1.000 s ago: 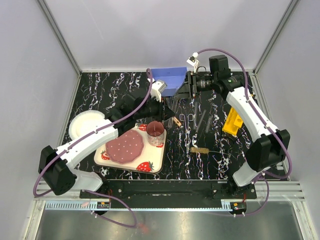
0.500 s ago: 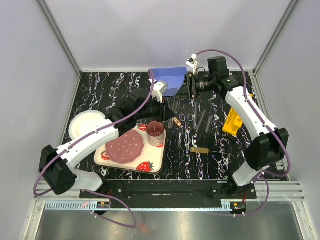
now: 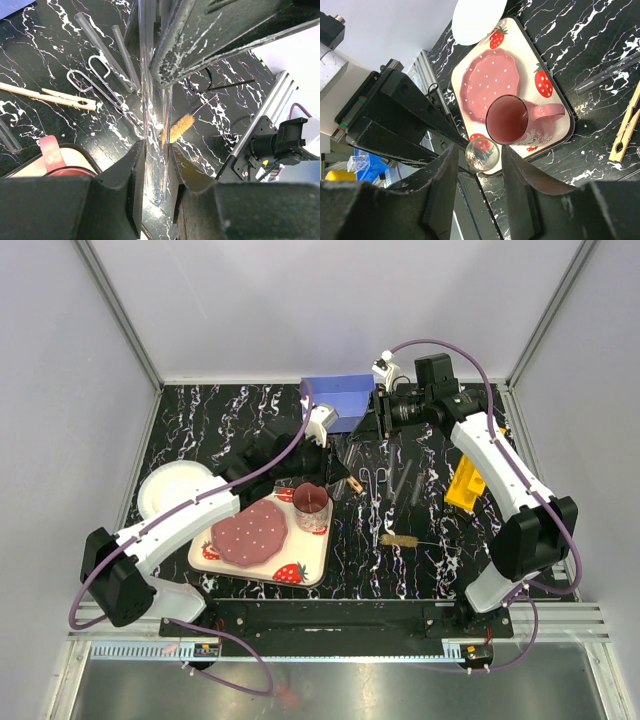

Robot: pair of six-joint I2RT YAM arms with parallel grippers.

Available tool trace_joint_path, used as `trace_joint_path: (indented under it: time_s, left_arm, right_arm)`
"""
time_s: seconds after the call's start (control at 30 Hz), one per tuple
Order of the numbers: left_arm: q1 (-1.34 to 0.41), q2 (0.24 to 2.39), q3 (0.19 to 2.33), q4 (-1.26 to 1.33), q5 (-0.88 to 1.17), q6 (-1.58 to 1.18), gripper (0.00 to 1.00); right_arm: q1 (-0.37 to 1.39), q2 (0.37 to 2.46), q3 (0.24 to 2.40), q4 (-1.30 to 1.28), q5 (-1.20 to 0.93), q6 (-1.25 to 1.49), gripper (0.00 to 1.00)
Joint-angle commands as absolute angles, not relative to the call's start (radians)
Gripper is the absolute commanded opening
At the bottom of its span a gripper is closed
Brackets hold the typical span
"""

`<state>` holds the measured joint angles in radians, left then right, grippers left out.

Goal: Organize the chemistry lab equipment

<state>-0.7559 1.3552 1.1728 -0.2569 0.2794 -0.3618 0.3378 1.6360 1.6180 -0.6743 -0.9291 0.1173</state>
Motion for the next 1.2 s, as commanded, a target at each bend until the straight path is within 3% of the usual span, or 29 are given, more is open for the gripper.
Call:
trace_joint_path:
  time_s: [0.0, 0.23, 0.37, 0.43, 0.47, 0.5, 0.53, 0.63, 0.87, 1.0, 1.17]
  left_arm:
    - [-0.762, 1.359, 1.235, -0.241, 0.293, -0.345, 0.12]
    - [-0.765, 1.367, 1.246, -0.258, 0.288, -0.339, 0.12]
    - [-0.765, 1.356, 1.249, -0.262, 0.273, -0.345, 0.18]
    - [-0.765, 1.344, 1.25, -0.268, 0.252, -0.354, 0.3]
    - [-0.764, 1.324, 1.25, -0.27, 0.241, -0.357, 0.47]
    - [-0.762, 1.312, 1.249, -0.276, 0.221, -0.359, 0.55]
    - [-0.761, 1.298, 1.247, -0.281, 0.207, -0.36, 0.75]
    - [-0.743, 1.186, 1.22, -0.282, 0.147, -0.356, 0.97]
    - [-0.562, 0.936, 1.106, -0.356, 0.004, -0.301, 0.99]
    - [-0.511, 0.815, 0.985, -0.406, -0.087, -0.221, 0.99]
    - [-0.503, 0.68, 0.858, -0.431, -0.107, -0.232, 0.99]
  right_arm:
    - [0.342, 1.637, 1.652, -0.641, -0.972, 0.139, 0.44]
    - [0.342, 1.629, 1.618, -0.606, -1.026, 0.179, 0.21]
    - [0.341, 1.614, 1.615, -0.606, -1.006, 0.169, 0.18]
    - [0.336, 1.6, 1.621, -0.623, -0.983, 0.141, 0.18]
    - [0.33, 1.594, 1.624, -0.633, -0.971, 0.112, 0.18]
    - [0.31, 1.582, 1.634, -0.65, -0.962, 0.1, 0.18]
    - [0.296, 1.575, 1.638, -0.66, -0.942, 0.089, 0.18]
    - [0.218, 1.54, 1.664, -0.696, -0.895, 0.032, 0.18]
    - [0.028, 1.416, 1.681, -0.776, -0.669, -0.17, 0.18]
    - [-0.06, 1.378, 1.655, -0.779, -0.456, -0.253, 0.2]
    - [-0.215, 1.374, 1.616, -0.72, -0.382, -0.29, 0.2]
